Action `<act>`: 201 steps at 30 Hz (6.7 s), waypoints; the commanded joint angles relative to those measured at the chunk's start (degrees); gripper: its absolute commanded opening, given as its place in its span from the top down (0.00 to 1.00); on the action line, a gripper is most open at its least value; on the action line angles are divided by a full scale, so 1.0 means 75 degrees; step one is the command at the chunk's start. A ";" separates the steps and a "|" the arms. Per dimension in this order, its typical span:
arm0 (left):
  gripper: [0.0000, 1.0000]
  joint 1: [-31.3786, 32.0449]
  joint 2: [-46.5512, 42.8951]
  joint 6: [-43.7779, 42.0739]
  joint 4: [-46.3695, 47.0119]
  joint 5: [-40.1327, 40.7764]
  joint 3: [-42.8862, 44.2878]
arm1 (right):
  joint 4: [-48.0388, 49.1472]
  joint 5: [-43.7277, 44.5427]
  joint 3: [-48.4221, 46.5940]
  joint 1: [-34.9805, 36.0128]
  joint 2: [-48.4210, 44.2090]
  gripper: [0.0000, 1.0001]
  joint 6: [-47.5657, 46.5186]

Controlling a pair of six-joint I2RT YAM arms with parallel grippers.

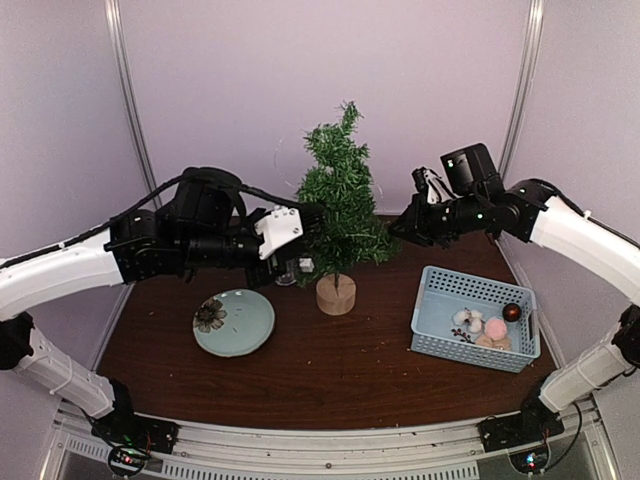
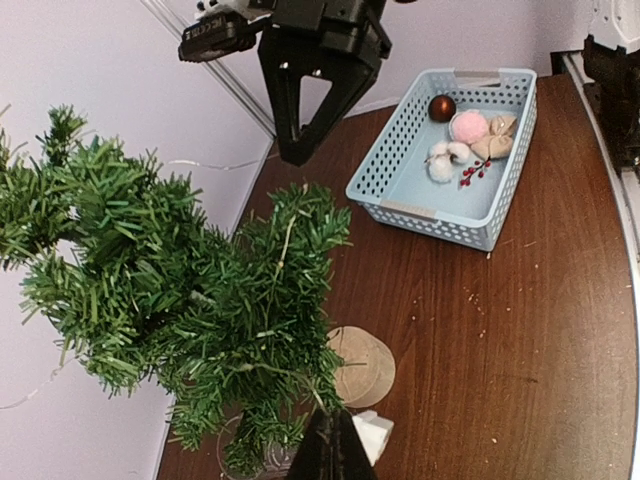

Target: Decorate the small christmas tree

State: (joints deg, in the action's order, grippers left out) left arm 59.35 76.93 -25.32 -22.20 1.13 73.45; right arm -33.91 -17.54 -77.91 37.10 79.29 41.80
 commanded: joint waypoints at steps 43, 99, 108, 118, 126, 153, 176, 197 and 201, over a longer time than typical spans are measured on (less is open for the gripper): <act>1.00 -0.1934 -0.0333 0.0911 -0.0339 -0.0444 -0.0349 | 0.0740 -0.1200 -0.1099 -0.0681 0.1485 1.00 -0.0250; 0.74 -0.2957 0.1676 -0.1199 0.3691 -0.0559 -0.1683 | 0.0284 -0.1255 -0.1345 -0.0833 0.2015 0.98 -0.0563; 0.50 -0.2957 0.0325 -0.0576 0.2747 -0.0074 -0.2129 | 0.0318 -0.1303 -0.1311 -0.0863 0.1816 0.75 -0.0657; 0.24 -0.2957 -0.1244 0.1103 0.1541 0.0270 -0.2698 | 0.0517 -0.1439 -0.1105 -0.0995 0.1109 0.46 -0.0655; 0.18 -0.2957 -0.1862 0.3243 0.0447 -0.0131 -0.2386 | 0.0521 -0.1649 -0.0472 -0.1334 0.0066 0.25 -0.0904; 0.45 -0.3294 0.0381 0.6842 0.1905 -0.1056 0.1444 | 0.0249 -0.2070 0.0344 -0.2310 -0.1266 0.32 -0.1511; 0.56 -0.4011 0.3583 0.8034 0.2912 -0.5223 0.4496 | 0.0426 -0.2021 0.0626 -0.2310 -0.1188 0.35 -0.1191; 0.64 -0.4943 0.2974 0.9094 0.4432 -0.6179 0.3807 | 0.0447 -0.2066 0.0730 -0.2307 -0.1198 0.35 -0.1218; 0.60 -0.4937 0.3066 0.9258 0.4575 -0.6899 0.3804 | 0.0469 -0.2114 0.0736 -0.2307 -0.1202 0.35 -0.1180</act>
State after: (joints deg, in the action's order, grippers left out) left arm 21.71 101.41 41.89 7.31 -43.18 100.92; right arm -31.46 -33.63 -73.08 19.88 71.07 32.95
